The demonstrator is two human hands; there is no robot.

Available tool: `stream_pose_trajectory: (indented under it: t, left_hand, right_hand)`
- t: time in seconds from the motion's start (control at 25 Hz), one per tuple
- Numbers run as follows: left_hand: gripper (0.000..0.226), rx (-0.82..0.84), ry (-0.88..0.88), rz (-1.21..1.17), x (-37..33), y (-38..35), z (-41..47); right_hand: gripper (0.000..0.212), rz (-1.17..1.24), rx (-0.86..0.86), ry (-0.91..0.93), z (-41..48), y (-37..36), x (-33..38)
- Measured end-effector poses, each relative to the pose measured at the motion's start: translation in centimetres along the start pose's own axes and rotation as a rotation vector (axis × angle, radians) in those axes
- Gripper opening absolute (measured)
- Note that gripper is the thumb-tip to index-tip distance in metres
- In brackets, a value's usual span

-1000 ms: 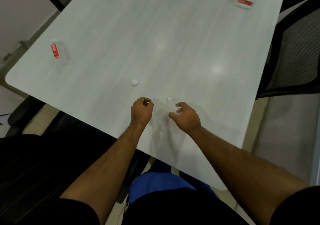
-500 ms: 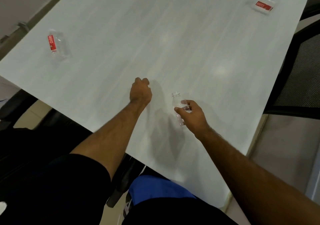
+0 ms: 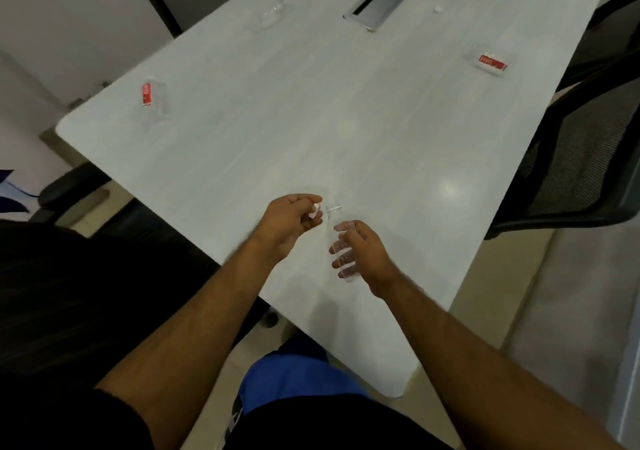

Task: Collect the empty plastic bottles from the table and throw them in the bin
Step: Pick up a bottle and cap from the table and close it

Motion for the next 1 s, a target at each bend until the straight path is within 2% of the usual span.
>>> stream_pose_trajectory:
  t: [0.08, 0.24, 0.4, 0.56, 0.72, 0.88, 1.0]
  left_hand:
    - [0.018, 0.045, -0.076, -0.037, -1.4, -0.5, -4.5]
    - [0.016, 0.009, -0.226, 0.114, -1.9, -0.4, -13.3]
    - [0.018, -0.068, -0.289, 0.161, -0.9, 0.0, -22.8]
    - [0.019, -0.188, -0.319, 0.271, -0.9, 4.4, -31.4]
    - [0.018, -0.410, -0.376, 0.387, -0.6, 11.7, -39.7]
    - [0.039, -0.732, -0.371, 0.491, 0.3, 23.3, -48.9]
    - [0.051, -0.977, -0.377, 0.460, 1.5, 33.7, -57.0]
  right_hand:
    - [0.027, 0.018, 0.082, 0.058, -2.8, -0.5, -1.3]
    - [0.030, -0.116, 0.153, 0.150, -9.1, -1.3, -4.6]
    - [0.036, -0.260, 0.132, 0.236, -15.2, -1.5, -6.8]
    - [0.037, -0.532, 0.118, 0.401, -21.7, -5.5, -8.1]
    - [0.036, -0.806, 0.056, 0.616, -27.7, -13.0, -9.3]
    - [0.048, -0.954, 0.037, 0.864, -33.5, -25.1, -11.9]
    - [0.052, -0.978, 0.110, 0.940, -38.5, -36.2, -15.9]
Point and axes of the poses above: each hand's wrist, its own z-axis towards the middle knuckle, its own y-axis out of the back of the hand, x = y × z, the point moved 8 cm from there along z, towards the middle knuckle, and after that the axes turned 12 degrees about -y, right-handed, at the moved point
